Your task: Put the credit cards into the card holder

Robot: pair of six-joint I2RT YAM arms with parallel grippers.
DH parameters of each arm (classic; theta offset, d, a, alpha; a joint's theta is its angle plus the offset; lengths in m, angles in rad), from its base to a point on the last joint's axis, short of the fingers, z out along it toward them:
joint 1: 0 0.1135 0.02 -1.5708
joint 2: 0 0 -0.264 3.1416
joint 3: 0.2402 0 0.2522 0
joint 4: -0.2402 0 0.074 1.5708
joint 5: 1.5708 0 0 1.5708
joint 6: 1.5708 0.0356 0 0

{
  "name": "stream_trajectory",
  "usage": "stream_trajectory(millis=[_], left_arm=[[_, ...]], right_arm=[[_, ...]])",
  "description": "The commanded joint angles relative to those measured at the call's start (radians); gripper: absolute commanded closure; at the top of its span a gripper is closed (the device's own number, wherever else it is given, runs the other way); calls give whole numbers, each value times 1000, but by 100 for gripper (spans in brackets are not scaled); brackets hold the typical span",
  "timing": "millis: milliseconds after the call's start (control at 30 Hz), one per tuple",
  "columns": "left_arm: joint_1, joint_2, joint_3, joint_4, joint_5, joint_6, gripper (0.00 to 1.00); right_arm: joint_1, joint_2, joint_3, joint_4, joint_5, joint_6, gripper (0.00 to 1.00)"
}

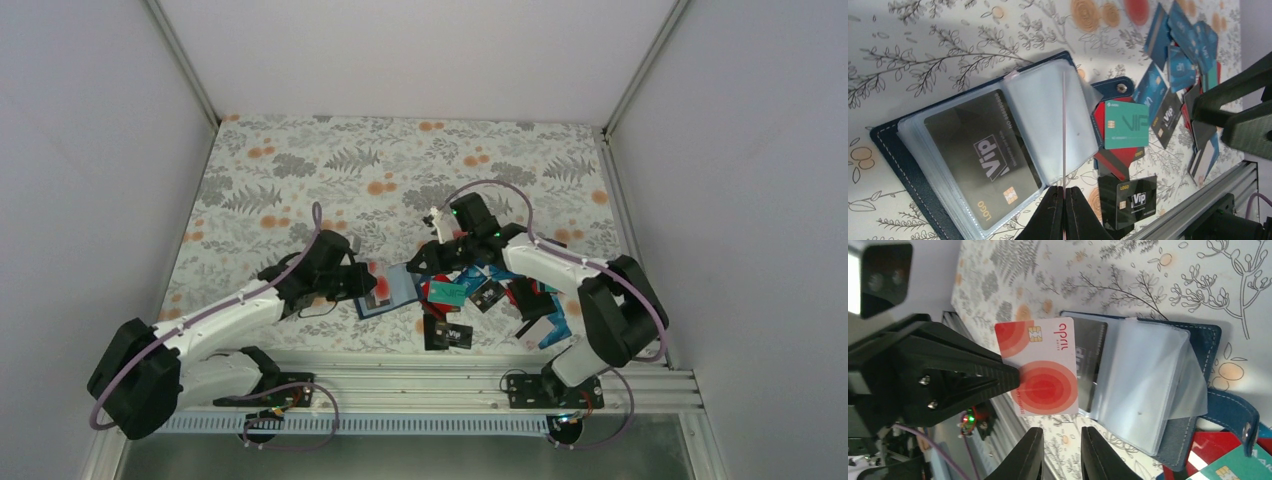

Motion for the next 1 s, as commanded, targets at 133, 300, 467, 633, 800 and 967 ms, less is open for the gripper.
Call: stream_trajectory(millis=[133, 300, 467, 633, 800, 967], left_arm=[[14, 93, -7, 55, 9, -36, 98], [20, 127, -19, 86, 21, -35, 98], [29, 159, -27, 112, 40, -35, 98], [45, 190, -46, 150, 71, -40, 98], [77, 204, -81, 203, 124, -58, 98], [129, 208, -130, 288, 231, -83, 98]], right_arm=[[29, 111, 68, -31, 118, -41, 91], [30, 193, 80, -40, 161, -63, 96], [29, 245, 75, -51, 233, -79, 96], [29, 285, 56, -71, 342, -88, 96], [29, 304, 19, -59, 358, -91, 96], [29, 302, -14, -44, 347, -88, 96]])
